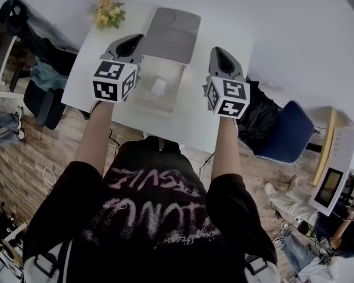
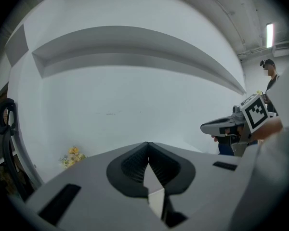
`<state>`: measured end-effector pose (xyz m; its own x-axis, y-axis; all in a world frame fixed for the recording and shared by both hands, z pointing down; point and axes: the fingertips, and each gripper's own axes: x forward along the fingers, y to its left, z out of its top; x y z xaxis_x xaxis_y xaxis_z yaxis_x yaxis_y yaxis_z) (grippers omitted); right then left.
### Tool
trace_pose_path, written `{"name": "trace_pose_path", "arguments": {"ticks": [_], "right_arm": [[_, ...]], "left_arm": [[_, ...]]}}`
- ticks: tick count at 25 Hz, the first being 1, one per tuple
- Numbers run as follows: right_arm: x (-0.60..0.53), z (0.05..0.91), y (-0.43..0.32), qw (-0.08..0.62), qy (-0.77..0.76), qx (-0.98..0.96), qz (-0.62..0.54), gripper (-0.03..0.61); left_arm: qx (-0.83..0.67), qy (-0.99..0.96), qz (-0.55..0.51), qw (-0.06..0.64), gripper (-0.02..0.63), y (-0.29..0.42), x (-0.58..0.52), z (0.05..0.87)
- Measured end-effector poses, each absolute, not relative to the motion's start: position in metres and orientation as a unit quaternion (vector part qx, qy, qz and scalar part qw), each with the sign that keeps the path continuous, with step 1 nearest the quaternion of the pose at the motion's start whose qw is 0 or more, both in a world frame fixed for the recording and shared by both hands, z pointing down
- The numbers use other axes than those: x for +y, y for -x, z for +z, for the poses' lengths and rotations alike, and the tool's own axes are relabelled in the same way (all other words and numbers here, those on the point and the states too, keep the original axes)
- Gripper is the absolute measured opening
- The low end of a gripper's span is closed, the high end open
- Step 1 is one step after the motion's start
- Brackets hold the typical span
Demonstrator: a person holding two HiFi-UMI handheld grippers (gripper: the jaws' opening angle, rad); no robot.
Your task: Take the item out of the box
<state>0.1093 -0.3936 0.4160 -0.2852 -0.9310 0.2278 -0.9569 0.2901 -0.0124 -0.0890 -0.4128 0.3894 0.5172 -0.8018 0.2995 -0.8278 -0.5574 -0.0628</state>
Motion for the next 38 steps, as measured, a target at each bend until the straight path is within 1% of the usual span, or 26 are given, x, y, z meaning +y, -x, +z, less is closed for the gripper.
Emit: {"name": "trace_pose_path", "arguments": {"ticks": [29,32,36,38], "right_arm": [[-0.382,0.512,-0.096,0.119,-0.565,-0.803,0.147,0.009],[-0.381,0.514,-0.096,0.119,-0.564,-0.804,0.148,0.009],[-0.381,0.512,-0.099,0.116,-0.566,-0.802,0.149,0.009],[-0.381,0.510,-0.101,0.115,-0.567,-0.802,0.148,0.009]], "left_arm": [[-0.440,-0.853,0.243,0.141,0.003,0.085,-0.386,0.501],[-0.427,-0.850,0.264,0.161,0.003,0.081,-0.379,0.512],[-0.406,-0.836,0.308,0.204,0.003,0.074,-0.366,0.534],[-0.391,-0.831,0.332,0.215,0.016,0.069,-0.360,0.544]]}}
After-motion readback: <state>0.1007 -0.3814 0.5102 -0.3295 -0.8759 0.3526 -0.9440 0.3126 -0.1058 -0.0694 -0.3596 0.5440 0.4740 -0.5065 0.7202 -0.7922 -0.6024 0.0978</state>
